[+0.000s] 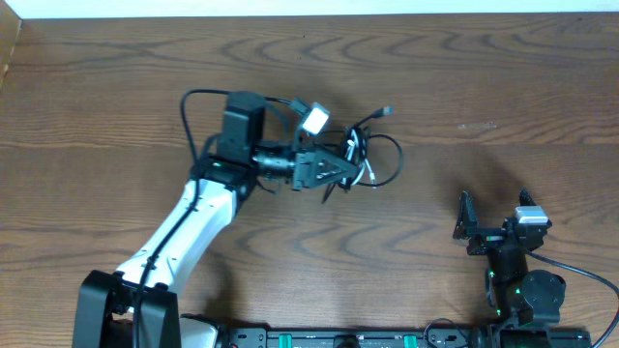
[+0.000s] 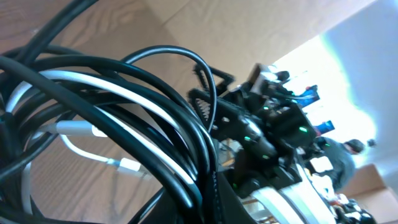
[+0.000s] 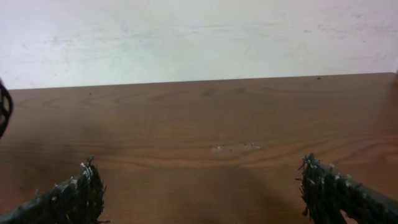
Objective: Untangle cables
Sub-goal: 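Lift the cable bundle with the left gripper and pull it left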
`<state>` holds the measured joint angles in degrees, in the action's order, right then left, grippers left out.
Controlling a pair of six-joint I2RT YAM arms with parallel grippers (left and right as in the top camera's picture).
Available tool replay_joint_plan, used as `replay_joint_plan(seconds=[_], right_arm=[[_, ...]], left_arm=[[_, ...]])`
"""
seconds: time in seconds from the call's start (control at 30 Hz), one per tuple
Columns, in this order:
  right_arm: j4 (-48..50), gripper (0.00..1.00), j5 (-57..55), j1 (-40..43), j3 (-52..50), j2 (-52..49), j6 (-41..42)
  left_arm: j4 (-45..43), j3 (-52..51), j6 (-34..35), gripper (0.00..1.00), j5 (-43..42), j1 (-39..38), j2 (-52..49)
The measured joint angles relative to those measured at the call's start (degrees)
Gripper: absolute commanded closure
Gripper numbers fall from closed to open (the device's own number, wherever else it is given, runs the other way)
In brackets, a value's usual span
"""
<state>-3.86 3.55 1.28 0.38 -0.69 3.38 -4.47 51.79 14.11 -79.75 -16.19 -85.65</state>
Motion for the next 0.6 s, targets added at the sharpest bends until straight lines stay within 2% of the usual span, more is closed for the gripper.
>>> replay_joint_plan(seconds=[0.17, 0.37, 0.6], right_arm=[[0.0, 0.01, 0.0, 0.0, 0.0, 0.0, 0.0], [0.0, 0.01, 0.0, 0.0, 0.0, 0.0, 0.0], [0.0, 0.01, 0.0, 0.0, 0.0, 0.0, 0.0]], left_arm=[[0.0, 0.0, -0.5, 0.92, -5.2, 5.1, 0.0], [0.1, 0.0, 2.7, 0.92, -5.7, 6.6, 0.0], [0.1, 0.0, 18.4, 0.92, 8.3, 6.0, 0.0]])
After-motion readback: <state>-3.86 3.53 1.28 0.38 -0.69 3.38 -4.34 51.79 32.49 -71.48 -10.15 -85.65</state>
